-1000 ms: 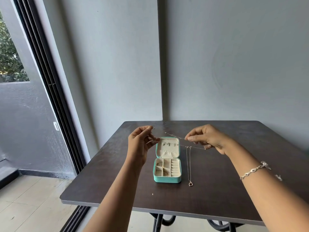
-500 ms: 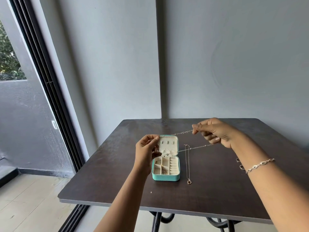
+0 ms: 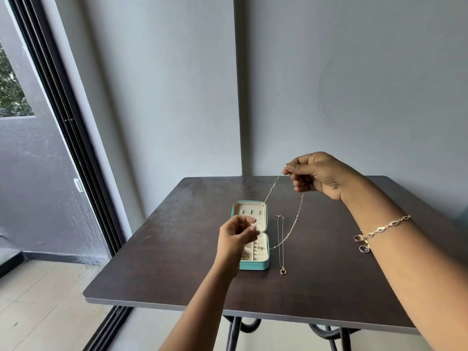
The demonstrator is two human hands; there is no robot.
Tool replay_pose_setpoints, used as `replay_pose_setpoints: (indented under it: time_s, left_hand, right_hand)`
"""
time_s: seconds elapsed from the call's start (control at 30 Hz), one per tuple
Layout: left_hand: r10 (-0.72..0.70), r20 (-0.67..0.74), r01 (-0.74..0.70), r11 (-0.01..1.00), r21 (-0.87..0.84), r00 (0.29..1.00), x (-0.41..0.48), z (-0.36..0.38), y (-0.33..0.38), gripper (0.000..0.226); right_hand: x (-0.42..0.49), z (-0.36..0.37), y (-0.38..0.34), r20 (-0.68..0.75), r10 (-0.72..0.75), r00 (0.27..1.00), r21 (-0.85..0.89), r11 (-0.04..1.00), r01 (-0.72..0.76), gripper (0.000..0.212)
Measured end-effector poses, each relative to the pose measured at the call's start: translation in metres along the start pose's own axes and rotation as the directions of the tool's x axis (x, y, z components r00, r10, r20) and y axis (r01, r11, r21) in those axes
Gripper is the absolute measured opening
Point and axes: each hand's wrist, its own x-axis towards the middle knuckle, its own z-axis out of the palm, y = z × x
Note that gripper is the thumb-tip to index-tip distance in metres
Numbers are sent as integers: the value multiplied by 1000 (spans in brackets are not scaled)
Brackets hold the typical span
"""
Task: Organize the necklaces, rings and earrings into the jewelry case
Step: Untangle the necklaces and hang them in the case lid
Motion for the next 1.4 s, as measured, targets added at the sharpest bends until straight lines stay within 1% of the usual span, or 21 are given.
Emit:
replay_pose_setpoints:
  time_s: [0.17,0.37,0.53,0.63,0.73,0.8,0.9,0.97,1.03,1.17,1.27,1.33,1.4]
  left_hand:
    - [-15,2,15,996,88,1000,-5,5,-10,24]
    - [-53,31,50,996,80,998,-12,12,-17,23]
    - [-85,29,85,996,17,996,-20,23,-18,20]
    - [-86,14,86,996,9,996,-28,30,-22,23]
    - [-44,-4,44,999,25,999,-38,40,-29,25]
    - [-8,-8,9,997,78,1000,-45,46,-35,24]
    - [80,2,-78,974,213,997,-54,55,-39,23]
    - [144,11,-141,940,312,989,-58,59,-41,26]
    - [176,21,-171,908,383,984,-59,61,-44,32]
    - [169,82,-188,849,494,982,-52,60,-61,33]
    - [132,128,-180,831,526,983,-48,61,-68,21]
    - [93,157,-164,826,539,983,-45,61,-70,15]
    - [97,208,-206,769,605,973,-41,62,-73,3]
  right_hand:
    - [1,3,-19,2,-49,999,-10,999,49,16]
    - [-2,2,-37,-23,-86,996,-35,996,85,13]
    - [3,-3,-40,-31,-64,997,-51,997,62,11]
    - [8,-11,-37,-10,-9,1000,-68,998,9,12]
    - [17,-21,-33,-32,33,999,-172,984,-38,14]
    - [25,-28,-28,-60,37,998,-273,961,-52,15]
    - [38,-36,-14,-81,47,996,-369,926,-74,16]
    - [46,-39,-1,-99,43,994,-407,910,-80,17]
    - [55,-42,14,-113,39,993,-419,904,-84,17]
    - [71,-48,46,-124,26,992,-498,863,-85,10]
    - [81,-50,69,-135,29,990,-525,846,-96,14]
    - [88,-51,83,-149,35,988,-521,847,-109,13]
    - [95,-51,95,-163,38,986,-518,847,-119,10]
